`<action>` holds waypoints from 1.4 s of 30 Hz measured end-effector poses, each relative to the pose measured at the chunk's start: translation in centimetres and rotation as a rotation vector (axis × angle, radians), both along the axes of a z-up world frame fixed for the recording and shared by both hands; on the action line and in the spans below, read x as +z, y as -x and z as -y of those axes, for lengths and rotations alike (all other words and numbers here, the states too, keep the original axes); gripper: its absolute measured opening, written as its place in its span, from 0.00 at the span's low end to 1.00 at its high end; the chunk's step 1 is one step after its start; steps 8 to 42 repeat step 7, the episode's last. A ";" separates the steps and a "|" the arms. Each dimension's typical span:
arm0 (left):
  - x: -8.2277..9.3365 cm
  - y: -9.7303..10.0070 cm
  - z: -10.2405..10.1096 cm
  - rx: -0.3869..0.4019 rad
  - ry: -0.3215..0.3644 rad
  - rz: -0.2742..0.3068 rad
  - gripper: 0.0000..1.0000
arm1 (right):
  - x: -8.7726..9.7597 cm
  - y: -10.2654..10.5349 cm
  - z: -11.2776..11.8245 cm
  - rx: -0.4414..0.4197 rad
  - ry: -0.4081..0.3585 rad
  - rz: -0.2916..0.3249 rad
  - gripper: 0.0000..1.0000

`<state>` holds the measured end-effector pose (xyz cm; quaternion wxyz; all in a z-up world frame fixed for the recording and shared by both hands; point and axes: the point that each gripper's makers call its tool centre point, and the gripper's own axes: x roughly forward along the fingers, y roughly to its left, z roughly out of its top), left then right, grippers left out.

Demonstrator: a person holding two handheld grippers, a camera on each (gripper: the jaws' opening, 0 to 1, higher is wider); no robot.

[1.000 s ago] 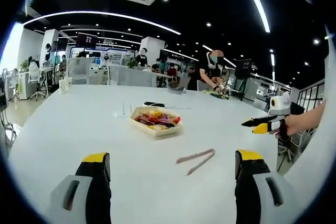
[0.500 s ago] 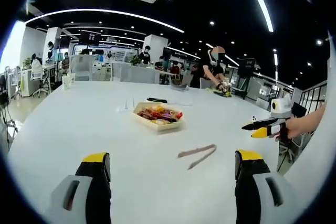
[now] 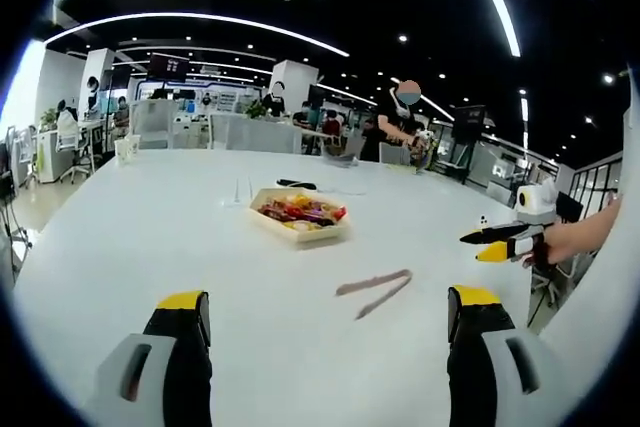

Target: Place the target food into the container with the food tongs after gripping and lifting it, then release it inside without dropping or visibly crushing the food.

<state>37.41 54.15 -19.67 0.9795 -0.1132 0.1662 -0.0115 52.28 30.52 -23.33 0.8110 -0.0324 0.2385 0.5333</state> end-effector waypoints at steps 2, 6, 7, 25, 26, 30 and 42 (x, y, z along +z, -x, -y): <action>-0.5 0.1 -0.1 0.008 0.007 -0.006 0.99 | -0.2 0.0 0.0 -0.001 -0.001 -0.002 0.72; -0.8 0.0 -0.4 0.033 0.031 -0.019 0.99 | -1.0 -0.2 0.4 -0.014 0.015 -0.017 0.72; -0.6 -0.1 -0.4 0.037 0.032 -0.010 0.99 | -1.1 -0.2 0.5 -0.017 0.018 -0.022 0.72; -0.6 -0.1 -0.4 0.037 0.032 -0.010 0.99 | -1.1 -0.2 0.5 -0.017 0.018 -0.022 0.72; -0.6 -0.1 -0.4 0.037 0.032 -0.010 0.99 | -1.1 -0.2 0.5 -0.017 0.018 -0.022 0.72; -0.6 -0.1 -0.4 0.037 0.032 -0.010 0.99 | -1.1 -0.2 0.5 -0.017 0.018 -0.022 0.72; -0.6 -0.1 -0.4 0.037 0.032 -0.010 0.99 | -1.1 -0.2 0.5 -0.017 0.018 -0.022 0.72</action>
